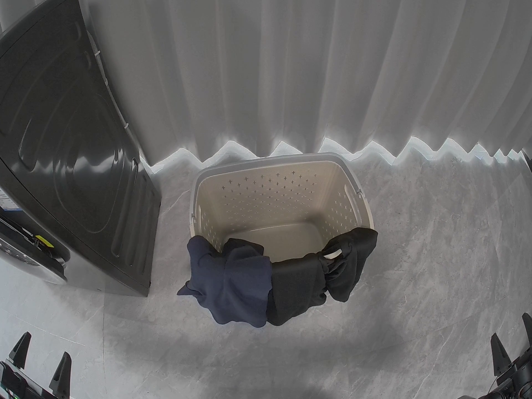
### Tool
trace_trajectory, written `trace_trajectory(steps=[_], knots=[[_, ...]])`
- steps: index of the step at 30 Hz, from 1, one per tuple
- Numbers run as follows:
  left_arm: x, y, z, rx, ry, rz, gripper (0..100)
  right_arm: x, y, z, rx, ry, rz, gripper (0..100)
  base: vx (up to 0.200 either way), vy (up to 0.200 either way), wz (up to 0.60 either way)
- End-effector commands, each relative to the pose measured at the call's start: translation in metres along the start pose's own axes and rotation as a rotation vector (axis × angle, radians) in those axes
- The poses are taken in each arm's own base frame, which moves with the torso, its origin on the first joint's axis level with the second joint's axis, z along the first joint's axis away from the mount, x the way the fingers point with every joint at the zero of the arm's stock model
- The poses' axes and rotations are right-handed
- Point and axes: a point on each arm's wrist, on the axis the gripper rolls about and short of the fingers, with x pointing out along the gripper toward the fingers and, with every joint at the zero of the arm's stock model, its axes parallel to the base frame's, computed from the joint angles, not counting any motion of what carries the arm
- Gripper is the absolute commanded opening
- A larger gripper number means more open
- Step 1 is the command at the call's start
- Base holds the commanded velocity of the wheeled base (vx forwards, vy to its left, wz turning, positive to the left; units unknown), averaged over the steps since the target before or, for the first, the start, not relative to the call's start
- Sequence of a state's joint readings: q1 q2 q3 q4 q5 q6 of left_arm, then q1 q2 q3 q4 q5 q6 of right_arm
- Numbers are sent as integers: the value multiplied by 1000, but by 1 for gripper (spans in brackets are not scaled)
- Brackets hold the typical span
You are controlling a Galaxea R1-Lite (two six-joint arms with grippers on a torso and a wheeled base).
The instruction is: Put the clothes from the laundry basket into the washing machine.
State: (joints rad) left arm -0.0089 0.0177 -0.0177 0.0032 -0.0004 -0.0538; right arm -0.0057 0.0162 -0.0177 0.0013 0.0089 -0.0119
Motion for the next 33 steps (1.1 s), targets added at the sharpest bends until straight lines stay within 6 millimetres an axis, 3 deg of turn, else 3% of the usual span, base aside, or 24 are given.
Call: trace_trajectory(steps=[1,17,33], knots=[[0,0,-5,0,1,0,100,0,0,-5,0,2,0,100,200,0,0],[0,0,-5,-1,1,2,100,0,0,-5,0,3,1,100,200,0,0],[0,0,-5,-1,1,2,100,0,0,-5,0,3,0,100,0,-38,0]])
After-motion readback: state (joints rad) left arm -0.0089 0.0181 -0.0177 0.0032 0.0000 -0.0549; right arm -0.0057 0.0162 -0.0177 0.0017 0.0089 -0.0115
